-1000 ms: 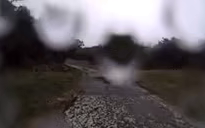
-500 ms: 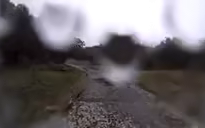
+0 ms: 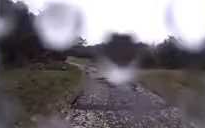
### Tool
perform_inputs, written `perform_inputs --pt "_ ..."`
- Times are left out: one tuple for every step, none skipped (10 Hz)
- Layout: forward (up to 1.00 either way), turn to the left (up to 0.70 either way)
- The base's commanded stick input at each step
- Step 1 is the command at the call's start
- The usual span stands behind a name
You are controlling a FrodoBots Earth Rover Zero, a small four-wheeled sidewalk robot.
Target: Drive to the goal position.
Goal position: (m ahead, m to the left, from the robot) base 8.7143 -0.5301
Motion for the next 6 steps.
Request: perform_inputs --pt "0.7 0.0" --pt "0.7 0.0" --pt "0.7 0.0" --pt "0.7 0.0" --pt "0.7 0.0" --pt "0.7 0.0"
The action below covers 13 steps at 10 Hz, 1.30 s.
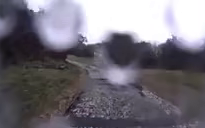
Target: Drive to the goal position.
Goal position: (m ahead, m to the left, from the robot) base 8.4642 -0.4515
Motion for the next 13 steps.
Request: perform_inputs --pt "0.7 -0.28" --pt "0.7 -0.28" --pt "0.7 -0.28" --pt "0.7 -0.28" --pt "0.7 0.0" --pt "0.7 0.0" --pt "0.7 0.0" --pt "0.7 0.0" --pt "0.7 0.0" --pt "0.7 0.0" --pt "0.7 0.0" --pt "0.7 0.0" --pt "0.7 0.0"
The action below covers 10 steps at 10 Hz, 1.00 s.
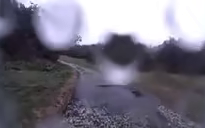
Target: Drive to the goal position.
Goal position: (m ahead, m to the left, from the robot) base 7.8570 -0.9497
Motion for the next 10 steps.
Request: perform_inputs --pt "0.7 0.0" --pt "0.7 0.0" --pt "0.7 0.0" --pt "0.7 0.0" --pt "0.7 0.0" --pt "0.7 0.0" --pt "0.7 0.0" --pt "0.7 0.0" --pt "0.7 0.0" --pt "0.7 0.0"
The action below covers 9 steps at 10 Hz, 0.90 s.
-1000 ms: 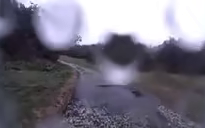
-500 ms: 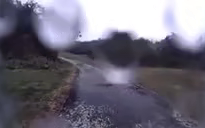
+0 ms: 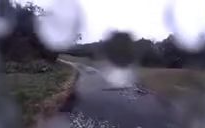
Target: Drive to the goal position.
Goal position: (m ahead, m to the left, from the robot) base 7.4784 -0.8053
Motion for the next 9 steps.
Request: perform_inputs --pt "0.7 0.0" --pt "0.7 0.0" --pt "0.7 0.0" --pt "0.7 0.0" --pt "0.7 0.0" --pt "0.7 0.0" --pt "0.7 0.0" --pt "0.7 0.0" --pt "0.7 0.0"
